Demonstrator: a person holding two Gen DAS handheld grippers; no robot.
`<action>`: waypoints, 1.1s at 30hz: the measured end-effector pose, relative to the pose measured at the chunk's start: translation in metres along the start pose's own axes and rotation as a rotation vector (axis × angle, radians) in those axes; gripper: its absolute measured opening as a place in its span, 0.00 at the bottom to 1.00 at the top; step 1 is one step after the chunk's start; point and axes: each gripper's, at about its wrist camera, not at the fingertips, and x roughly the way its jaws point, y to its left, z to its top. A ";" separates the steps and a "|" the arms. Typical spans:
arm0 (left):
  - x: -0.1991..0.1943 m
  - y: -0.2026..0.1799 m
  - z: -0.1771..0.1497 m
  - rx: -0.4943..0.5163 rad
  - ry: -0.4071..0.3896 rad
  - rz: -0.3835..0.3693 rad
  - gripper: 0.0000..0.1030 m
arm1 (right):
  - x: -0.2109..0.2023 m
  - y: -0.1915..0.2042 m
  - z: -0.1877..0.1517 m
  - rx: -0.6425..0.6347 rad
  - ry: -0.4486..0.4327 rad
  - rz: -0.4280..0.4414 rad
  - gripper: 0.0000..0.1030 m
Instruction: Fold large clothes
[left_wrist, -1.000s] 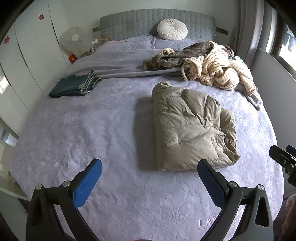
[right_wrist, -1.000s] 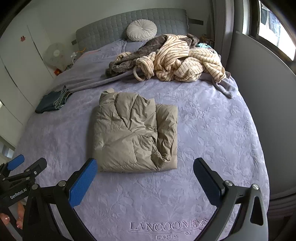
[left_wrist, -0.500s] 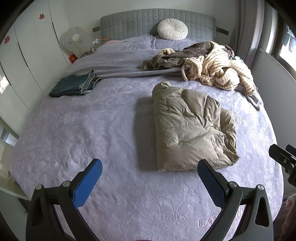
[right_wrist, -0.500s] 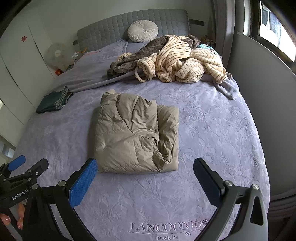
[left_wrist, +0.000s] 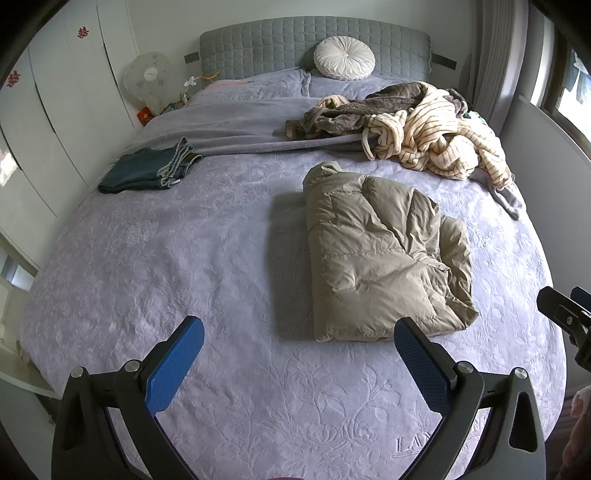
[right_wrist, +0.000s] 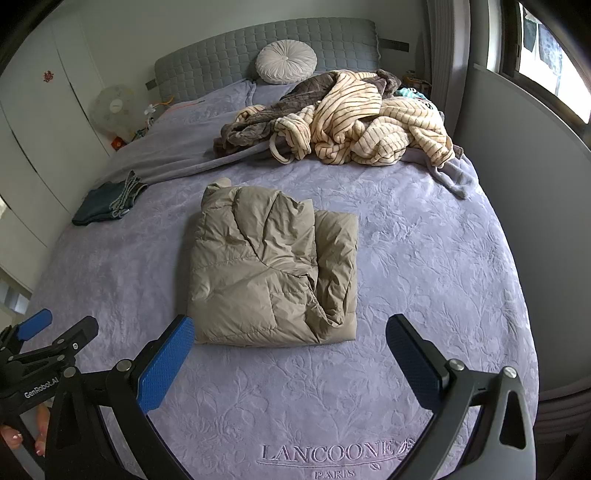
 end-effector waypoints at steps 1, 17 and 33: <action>0.000 0.000 0.000 0.000 0.000 0.000 1.00 | 0.000 0.000 0.000 0.000 0.000 0.001 1.00; -0.001 0.000 0.000 -0.002 0.001 -0.001 1.00 | 0.000 0.000 0.000 0.000 0.000 0.001 1.00; -0.003 -0.002 0.000 -0.004 0.000 -0.002 1.00 | -0.001 0.000 0.000 0.000 -0.002 0.001 1.00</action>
